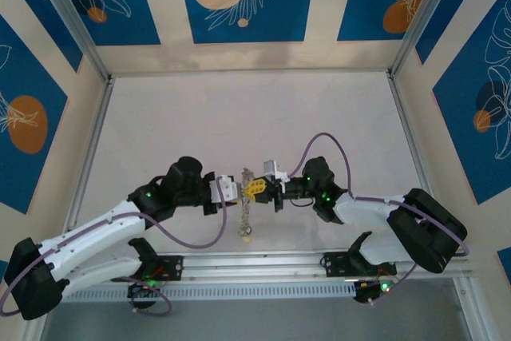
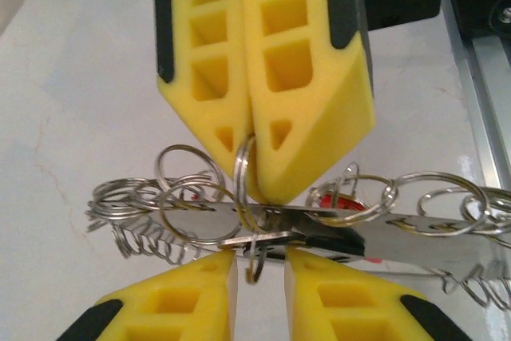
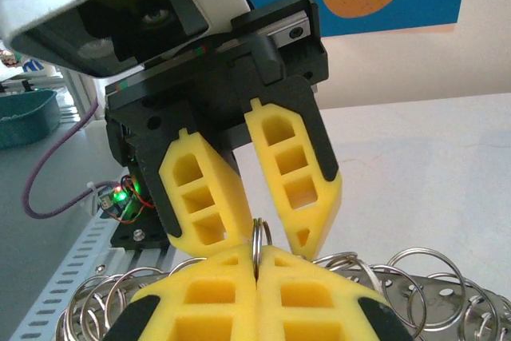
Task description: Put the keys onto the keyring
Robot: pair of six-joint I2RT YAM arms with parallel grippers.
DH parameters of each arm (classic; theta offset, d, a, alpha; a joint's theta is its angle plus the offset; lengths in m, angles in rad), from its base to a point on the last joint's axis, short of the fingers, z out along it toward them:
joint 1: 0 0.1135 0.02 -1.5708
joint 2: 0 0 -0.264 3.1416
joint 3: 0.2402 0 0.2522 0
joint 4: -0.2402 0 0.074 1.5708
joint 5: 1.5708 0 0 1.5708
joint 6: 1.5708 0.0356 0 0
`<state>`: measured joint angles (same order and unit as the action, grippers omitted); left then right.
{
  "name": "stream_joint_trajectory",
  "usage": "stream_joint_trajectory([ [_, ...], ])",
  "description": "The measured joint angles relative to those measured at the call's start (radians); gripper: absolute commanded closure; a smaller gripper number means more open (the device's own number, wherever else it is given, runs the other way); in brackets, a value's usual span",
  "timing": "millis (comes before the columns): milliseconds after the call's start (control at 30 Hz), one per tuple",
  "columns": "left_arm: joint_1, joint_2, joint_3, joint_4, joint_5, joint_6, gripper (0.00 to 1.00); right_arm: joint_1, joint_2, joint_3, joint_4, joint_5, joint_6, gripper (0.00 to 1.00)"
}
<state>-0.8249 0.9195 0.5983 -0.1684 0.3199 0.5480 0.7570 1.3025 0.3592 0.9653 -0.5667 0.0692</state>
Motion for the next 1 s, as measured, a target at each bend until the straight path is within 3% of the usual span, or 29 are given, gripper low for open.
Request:
stream_joint_trajectory([
  [200, 0.001, -0.022, -0.013, 0.040, -0.018, -0.017, 0.99, 0.000, 0.010, 0.001, 0.009, 0.001, 0.010, 1.00],
  [500, 0.002, -0.024, -0.031, 0.069, -0.027, 0.010, 1.00, 0.015, 0.018, 0.001, 0.036, 0.080, 0.078, 1.00],
  [1000, -0.073, -0.014, -0.044, 0.077, -0.165, 0.141, 1.00, 0.078, 0.018, -0.008, 0.058, 0.300, 0.174, 1.00],
])
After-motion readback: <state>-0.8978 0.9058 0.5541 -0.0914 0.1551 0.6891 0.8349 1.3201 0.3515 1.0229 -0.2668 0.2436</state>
